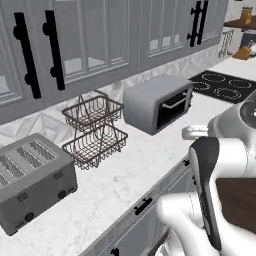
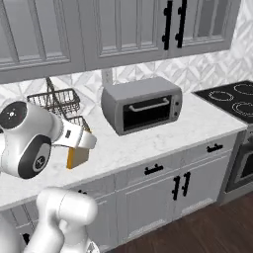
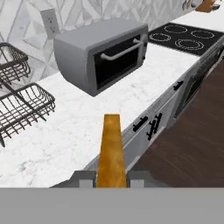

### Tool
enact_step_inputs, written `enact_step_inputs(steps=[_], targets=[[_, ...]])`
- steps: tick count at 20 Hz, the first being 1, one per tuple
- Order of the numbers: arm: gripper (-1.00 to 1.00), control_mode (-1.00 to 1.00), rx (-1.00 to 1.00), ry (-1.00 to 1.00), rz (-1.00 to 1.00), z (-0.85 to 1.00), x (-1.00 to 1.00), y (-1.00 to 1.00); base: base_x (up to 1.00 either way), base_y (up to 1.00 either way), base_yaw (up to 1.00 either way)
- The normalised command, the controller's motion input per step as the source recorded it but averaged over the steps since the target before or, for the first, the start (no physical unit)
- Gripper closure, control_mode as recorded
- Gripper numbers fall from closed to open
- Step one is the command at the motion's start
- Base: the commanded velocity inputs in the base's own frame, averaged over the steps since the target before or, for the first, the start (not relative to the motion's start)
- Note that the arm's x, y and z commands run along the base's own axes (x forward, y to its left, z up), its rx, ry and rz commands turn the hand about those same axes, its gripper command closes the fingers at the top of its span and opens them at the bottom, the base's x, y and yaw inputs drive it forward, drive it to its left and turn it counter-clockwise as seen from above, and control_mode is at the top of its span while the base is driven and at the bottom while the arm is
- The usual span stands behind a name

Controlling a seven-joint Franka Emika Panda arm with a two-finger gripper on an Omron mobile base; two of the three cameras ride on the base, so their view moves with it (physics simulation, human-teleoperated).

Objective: Start the toaster. Once the lever pops up, take the bread to the plate on the dining counter.

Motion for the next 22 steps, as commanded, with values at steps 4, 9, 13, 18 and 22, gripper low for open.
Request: enact_step_inputs(steps=[4,9,13,18,22], targets=[[1.00,1.00,0.00,0.00,0.00,0.00,0.00,0.00,0.13,-0.30,-0.79],[1.00,1.00,0.00,0.00,0.00,0.00,0.00,0.00,0.17,-0.26,-0.77],[1.00,1.00,0.00,0.00,0.00,0.00,0.00,0.00,0.32,-0.36,-0.71],[1.00,1.00,0.00,0.00,0.00,0.00,0.00,0.00,0.42,-0.47,-0.68],[1.00,1.00,0.00,0.00,0.00,0.00,0.00,0.00,0.55,-0.47,-0.61]])
